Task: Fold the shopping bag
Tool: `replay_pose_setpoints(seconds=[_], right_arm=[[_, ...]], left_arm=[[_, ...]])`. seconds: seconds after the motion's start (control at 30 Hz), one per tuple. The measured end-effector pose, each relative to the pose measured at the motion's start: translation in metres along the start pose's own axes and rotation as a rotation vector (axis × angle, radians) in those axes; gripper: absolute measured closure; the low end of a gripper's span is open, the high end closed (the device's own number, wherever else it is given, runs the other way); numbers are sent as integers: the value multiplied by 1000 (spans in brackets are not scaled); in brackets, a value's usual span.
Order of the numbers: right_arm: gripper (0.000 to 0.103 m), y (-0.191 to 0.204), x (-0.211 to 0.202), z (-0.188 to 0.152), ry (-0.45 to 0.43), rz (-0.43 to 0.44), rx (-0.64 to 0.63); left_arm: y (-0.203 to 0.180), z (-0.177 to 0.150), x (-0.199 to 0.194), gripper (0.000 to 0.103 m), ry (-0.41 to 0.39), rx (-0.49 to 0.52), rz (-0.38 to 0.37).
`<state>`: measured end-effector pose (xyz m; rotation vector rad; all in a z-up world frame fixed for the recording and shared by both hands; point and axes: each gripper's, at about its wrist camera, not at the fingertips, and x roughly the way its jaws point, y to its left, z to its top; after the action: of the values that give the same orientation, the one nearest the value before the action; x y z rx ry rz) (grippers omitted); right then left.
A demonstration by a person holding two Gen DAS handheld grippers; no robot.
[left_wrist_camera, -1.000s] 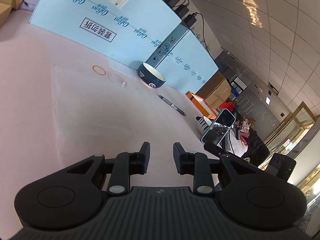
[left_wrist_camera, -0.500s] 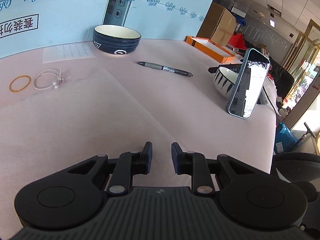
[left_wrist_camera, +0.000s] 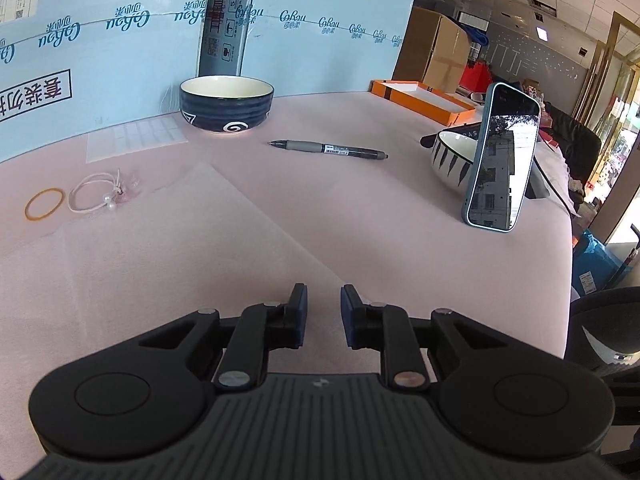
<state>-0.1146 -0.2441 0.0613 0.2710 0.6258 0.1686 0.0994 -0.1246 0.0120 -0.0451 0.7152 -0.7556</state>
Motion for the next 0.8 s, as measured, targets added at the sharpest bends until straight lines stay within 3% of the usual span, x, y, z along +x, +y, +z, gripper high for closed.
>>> replay_pose_setpoints(seconds=[0.13,0.23,0.3,0.4,0.67,0.8], right_arm=[[92,-22,-10,14,-58,12,125],[90,-54,0,21,-34,88,347],[90,-69,12,20,17,155,476],[90,-80,28,16,84,178,592],[88,-85,38,11,161,217,711],[89,-81,38,14,174,205,683]], left_arm=[[15,-4,-60,83,-142,-37,43],[33,-21,-96,80,-202,-86,125],[43,-34,-112,80,-207,-115,179],[54,-52,-124,80,-192,-148,205],[65,-75,-123,80,-131,-167,192],[67,-78,-118,79,-118,-179,173]])
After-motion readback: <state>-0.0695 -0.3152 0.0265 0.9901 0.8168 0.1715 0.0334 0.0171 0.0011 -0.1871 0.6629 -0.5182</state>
